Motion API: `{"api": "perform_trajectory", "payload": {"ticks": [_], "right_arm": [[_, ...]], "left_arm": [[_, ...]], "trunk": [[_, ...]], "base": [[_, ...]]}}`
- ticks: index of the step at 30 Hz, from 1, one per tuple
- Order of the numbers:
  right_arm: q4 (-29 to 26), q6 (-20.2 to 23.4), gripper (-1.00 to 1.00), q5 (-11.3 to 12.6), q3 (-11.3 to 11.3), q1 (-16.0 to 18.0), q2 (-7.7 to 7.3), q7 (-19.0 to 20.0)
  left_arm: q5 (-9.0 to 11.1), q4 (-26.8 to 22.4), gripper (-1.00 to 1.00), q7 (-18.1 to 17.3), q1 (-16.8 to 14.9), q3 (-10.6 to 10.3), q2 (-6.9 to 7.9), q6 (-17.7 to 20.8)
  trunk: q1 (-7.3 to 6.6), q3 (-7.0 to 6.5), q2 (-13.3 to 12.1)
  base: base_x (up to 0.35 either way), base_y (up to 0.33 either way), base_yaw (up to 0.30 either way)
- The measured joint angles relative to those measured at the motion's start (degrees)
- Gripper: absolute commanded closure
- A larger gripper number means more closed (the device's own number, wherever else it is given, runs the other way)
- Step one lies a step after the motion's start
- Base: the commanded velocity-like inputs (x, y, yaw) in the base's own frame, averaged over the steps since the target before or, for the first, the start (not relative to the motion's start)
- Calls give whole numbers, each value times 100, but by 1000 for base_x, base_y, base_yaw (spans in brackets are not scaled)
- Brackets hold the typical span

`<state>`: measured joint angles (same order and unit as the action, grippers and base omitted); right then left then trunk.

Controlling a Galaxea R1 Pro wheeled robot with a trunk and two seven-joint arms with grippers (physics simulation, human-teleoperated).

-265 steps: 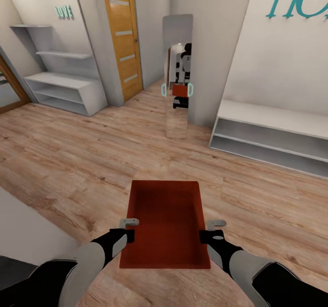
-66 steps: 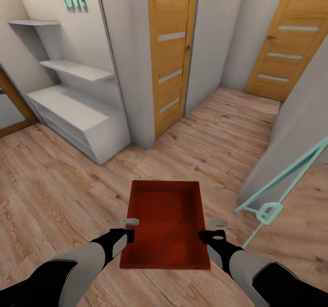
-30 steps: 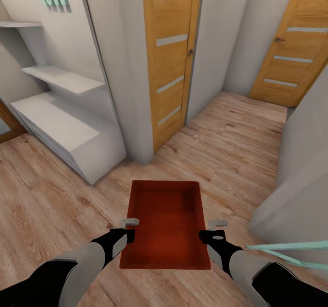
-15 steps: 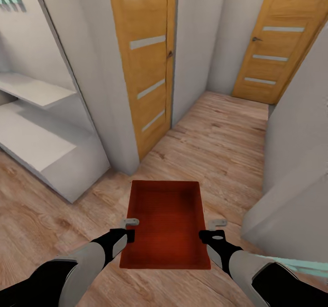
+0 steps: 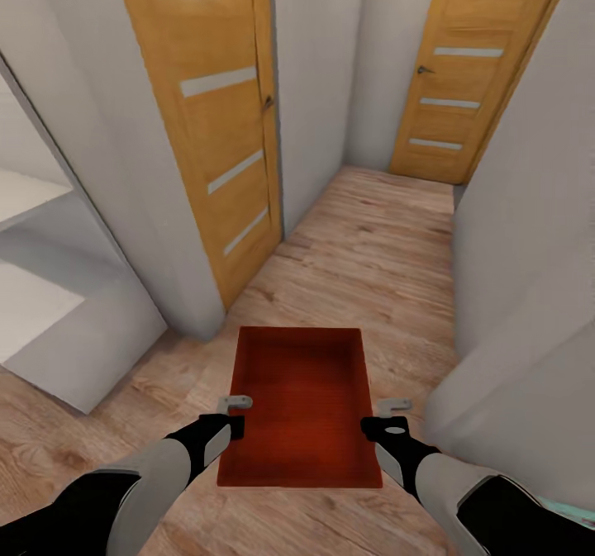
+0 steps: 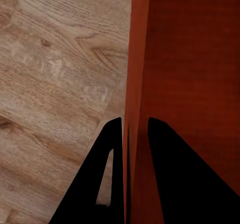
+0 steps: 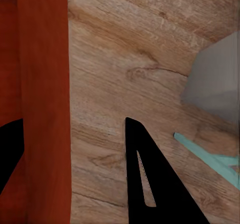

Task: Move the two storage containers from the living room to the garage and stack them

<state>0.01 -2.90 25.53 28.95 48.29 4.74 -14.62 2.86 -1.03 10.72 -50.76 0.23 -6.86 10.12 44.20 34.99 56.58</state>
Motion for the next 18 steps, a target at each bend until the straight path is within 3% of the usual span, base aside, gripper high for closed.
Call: {"api": "perform_trajectory", "payload": {"ticks": [7, 18], "right_arm": [[0, 0, 100, 0, 0, 0, -2, 0], [1, 6, 100, 1, -6, 1, -3, 32]], "left_arm": [[2, 0, 100, 0, -3, -7, 2, 0], [4, 0, 100, -1, 1, -7, 1, -1]], "trunk": [[0, 0, 0], [0, 0, 0]], "base": [[322, 0, -212], [322, 0, -19]]}}
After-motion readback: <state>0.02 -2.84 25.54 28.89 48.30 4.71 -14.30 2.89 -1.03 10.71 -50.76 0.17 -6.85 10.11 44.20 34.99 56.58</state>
